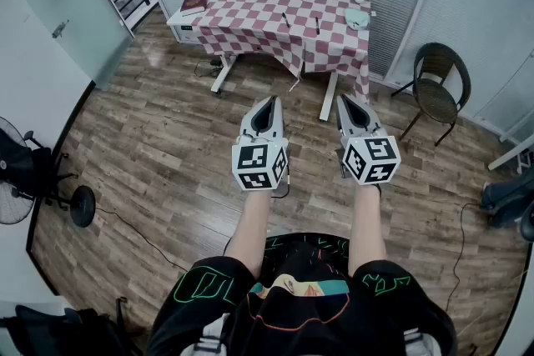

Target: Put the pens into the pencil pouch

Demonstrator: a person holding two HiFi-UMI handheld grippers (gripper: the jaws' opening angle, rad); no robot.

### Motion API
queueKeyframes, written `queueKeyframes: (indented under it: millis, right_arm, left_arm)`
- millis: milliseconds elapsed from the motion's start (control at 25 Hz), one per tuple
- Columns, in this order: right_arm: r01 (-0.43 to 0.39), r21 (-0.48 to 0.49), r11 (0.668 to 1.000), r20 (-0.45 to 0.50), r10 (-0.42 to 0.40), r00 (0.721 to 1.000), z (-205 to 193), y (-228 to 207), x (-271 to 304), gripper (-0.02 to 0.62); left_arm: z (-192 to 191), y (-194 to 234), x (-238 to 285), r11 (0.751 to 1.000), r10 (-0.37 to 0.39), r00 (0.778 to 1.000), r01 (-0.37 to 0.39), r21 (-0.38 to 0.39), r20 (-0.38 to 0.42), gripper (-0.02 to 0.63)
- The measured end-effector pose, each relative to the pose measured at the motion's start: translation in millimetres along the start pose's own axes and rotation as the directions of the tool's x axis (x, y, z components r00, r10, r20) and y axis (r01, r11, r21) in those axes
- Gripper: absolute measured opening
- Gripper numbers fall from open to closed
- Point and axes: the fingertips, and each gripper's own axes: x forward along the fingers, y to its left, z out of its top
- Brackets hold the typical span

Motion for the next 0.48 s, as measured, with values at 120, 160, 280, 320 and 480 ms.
queueKeyframes:
  millis: [120,160,280,320,480]
  right_arm:
    - [-0.015,-0.004,1.000,-0.002,0.015,1.000,0.5,3.9,2.2,0.002]
    - [-0.019,-0.006,1.000,-0.002,0.019,1.000,0.8,4.9,3.1,0.002]
    - [-0.034,-0.016,0.999,-0.001,0.034,0.999,1.2,8.1,6.2,0.002]
    - [-0.040,-0.020,0.999,-0.003,0.040,0.999,1.0,8.8,6.7,0.002]
    - [-0.020,-0.047,0.999,-0.047,0.017,0.999,-5.8,6.1,7.7,0.002]
  left_arm:
    - [0.5,2.4,-0.3,1.000,0.008,1.000,-0.008,-0.003,0.003,-0.002]
    - [0.6,2.2,0.4,1.000,0.007,1.000,-0.007,-0.003,0.003,-0.002]
    - [-0.1,2.0,3.3,1.000,0.005,1.000,-0.005,-0.006,0.001,-0.001]
    - [-0.5,1.9,3.6,1.000,0.006,1.000,-0.006,-0.007,0.001,-0.002]
    - [-1.5,-0.9,3.4,1.000,0.005,1.000,-0.005,-0.010,0.003,-0.002]
